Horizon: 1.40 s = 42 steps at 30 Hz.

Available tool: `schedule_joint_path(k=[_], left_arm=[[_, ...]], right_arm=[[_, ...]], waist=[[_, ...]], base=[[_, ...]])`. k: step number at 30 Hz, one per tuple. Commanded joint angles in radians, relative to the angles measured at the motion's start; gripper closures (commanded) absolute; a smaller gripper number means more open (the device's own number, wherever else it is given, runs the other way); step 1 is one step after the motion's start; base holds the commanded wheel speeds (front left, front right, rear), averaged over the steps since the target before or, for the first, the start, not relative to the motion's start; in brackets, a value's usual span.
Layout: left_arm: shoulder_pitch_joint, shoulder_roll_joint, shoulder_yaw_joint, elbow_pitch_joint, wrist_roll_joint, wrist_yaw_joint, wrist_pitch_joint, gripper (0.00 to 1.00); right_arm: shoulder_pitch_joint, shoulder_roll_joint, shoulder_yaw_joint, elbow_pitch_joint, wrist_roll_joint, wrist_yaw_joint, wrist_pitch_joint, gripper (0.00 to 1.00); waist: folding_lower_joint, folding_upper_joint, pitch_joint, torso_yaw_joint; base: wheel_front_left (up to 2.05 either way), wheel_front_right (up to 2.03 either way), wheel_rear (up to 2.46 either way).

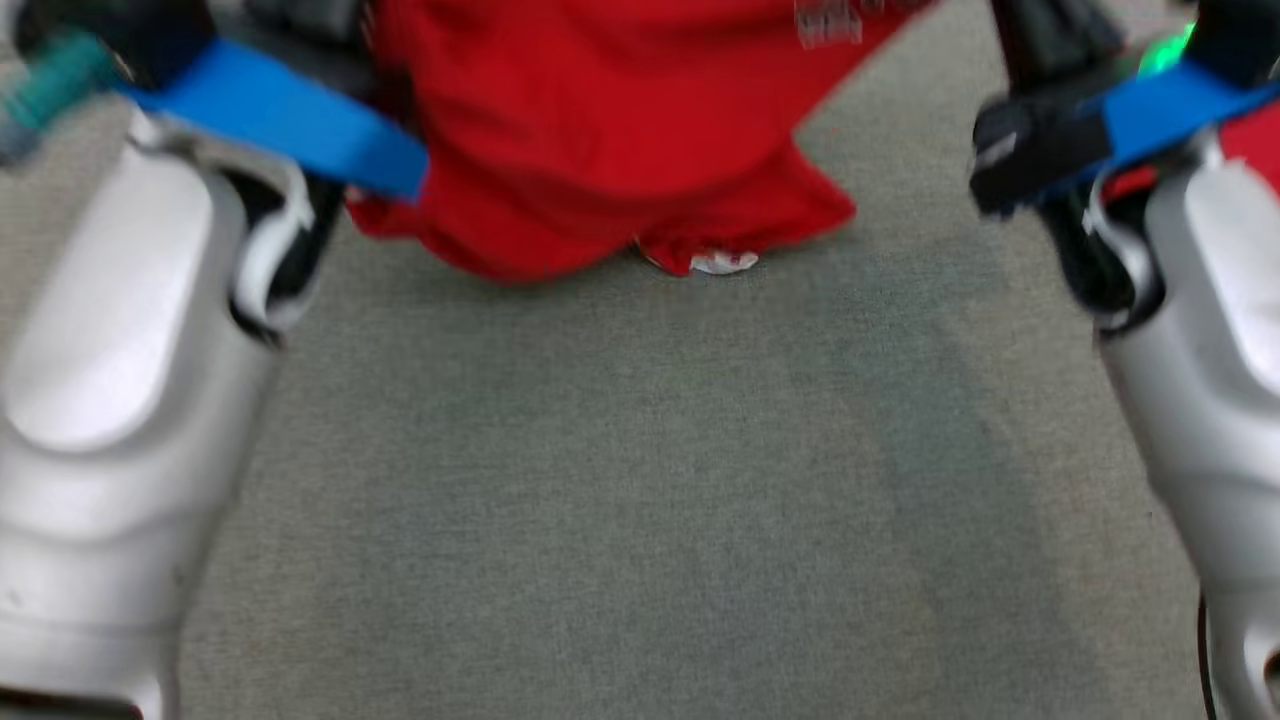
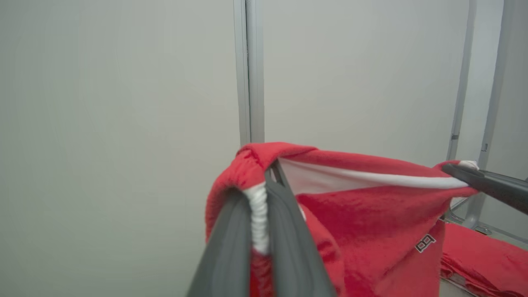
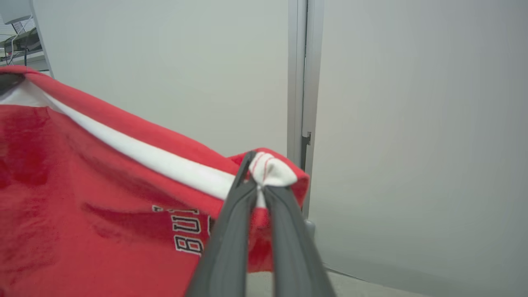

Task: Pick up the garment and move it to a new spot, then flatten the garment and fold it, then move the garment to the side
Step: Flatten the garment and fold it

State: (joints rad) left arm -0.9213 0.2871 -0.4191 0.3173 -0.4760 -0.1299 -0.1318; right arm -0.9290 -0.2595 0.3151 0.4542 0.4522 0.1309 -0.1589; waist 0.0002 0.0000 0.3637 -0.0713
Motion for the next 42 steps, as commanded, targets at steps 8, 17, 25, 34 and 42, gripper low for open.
schedule_joint_path(k=[8, 17, 25, 34, 42], left_arm=[[-0.415, 0.006, -0.076, 0.127, -0.037, 0.0, -0.017, 1.0], [-0.596, -0.008, -0.182, 0.27, -0.093, 0.0, -0.101, 1.0], [-0.387, 0.003, -0.218, 0.291, -0.135, 0.0, -0.133, 1.0], [0.08, 0.001, -0.15, 0.106, -0.088, 0.04, -0.134, 1.0], [0.472, 0.017, -0.143, -0.036, -0.049, 0.062, -0.134, 1.0]], right_arm=[[-0.384, 0.039, -0.073, 0.161, 0.048, 0.0, 0.013, 1.0], [-0.568, 0.05, -0.047, 0.327, 0.073, 0.0, -0.047, 1.0], [-0.384, 0.045, 0.07, 0.357, 0.128, 0.0, -0.092, 1.0], [-0.019, 0.001, 0.157, 0.241, 0.179, 0.0, -0.107, 1.0], [0.331, -0.052, 0.154, 0.086, 0.182, 0.0, -0.107, 1.0]], waist=[[-0.0002, 0.0, 0.14, 0.014], [-0.0002, 0.0, 0.169, 0.02], [-0.0002, 0.0, 0.159, 0.016], [-0.0002, 0.0, 0.081, 0.015], [-0.0002, 0.0, -0.026, 0.022]], base=[[0.0, 0.0, 0.0], [0.0, 0.0, 0.0], [0.0, 0.0, 0.0], [0.0, 0.0, 0.0], [0.0, 0.0, 0.0]])
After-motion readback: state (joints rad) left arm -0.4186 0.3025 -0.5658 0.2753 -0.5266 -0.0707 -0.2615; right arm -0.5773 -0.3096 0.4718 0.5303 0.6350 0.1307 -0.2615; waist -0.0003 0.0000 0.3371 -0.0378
